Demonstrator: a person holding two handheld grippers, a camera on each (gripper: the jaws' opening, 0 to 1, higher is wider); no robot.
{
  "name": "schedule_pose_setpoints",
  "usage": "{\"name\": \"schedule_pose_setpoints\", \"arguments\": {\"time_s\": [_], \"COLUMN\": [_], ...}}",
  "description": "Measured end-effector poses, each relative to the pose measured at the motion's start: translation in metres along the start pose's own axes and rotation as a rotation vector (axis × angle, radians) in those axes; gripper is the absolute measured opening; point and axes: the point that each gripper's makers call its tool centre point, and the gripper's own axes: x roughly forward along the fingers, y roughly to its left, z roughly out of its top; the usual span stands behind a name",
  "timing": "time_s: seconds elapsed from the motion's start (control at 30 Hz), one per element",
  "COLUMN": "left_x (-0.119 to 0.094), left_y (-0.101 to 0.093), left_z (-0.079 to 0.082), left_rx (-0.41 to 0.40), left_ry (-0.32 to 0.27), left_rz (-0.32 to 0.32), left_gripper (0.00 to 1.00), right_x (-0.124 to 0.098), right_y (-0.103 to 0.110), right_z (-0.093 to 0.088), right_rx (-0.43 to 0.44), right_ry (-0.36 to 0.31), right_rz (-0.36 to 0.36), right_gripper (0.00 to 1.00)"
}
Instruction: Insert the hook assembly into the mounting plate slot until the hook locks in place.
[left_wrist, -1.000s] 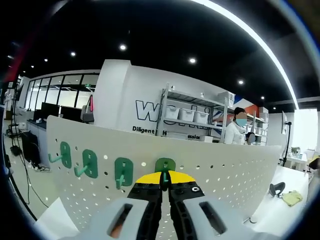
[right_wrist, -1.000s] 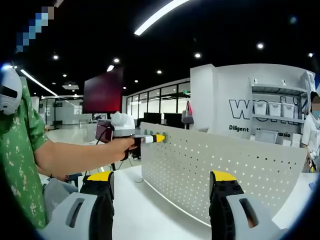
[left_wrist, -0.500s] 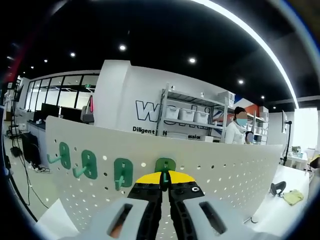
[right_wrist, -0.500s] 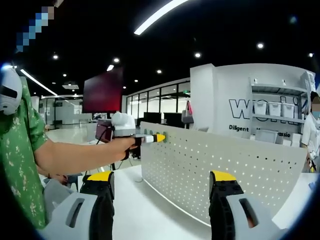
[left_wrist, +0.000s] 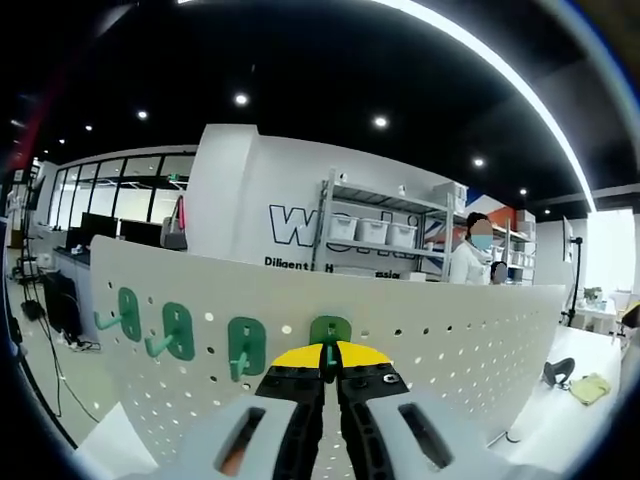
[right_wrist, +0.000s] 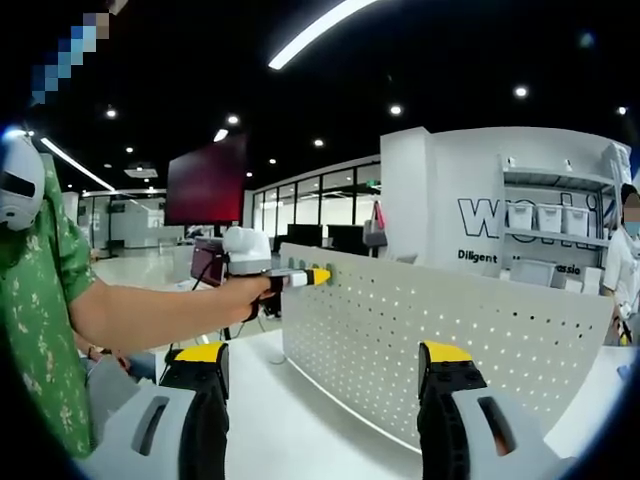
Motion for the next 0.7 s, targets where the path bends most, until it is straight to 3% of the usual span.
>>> {"name": "schedule_pose_setpoints", "arguments": {"time_s": [0.7], "left_x": [0.0026], "left_y": [0.0014], "left_z": [-0.0019], "left_rx": [0.029], "left_ry": [0.002], "left_rz": [0.0], "left_gripper": [0.03], "right_x": [0.002], "right_y": [-0.0011], "right_z": [-0.0039], "right_rx": [0.005], "right_ry": [0.013], "right_rz": [0.0], "right_gripper": [0.79]}}
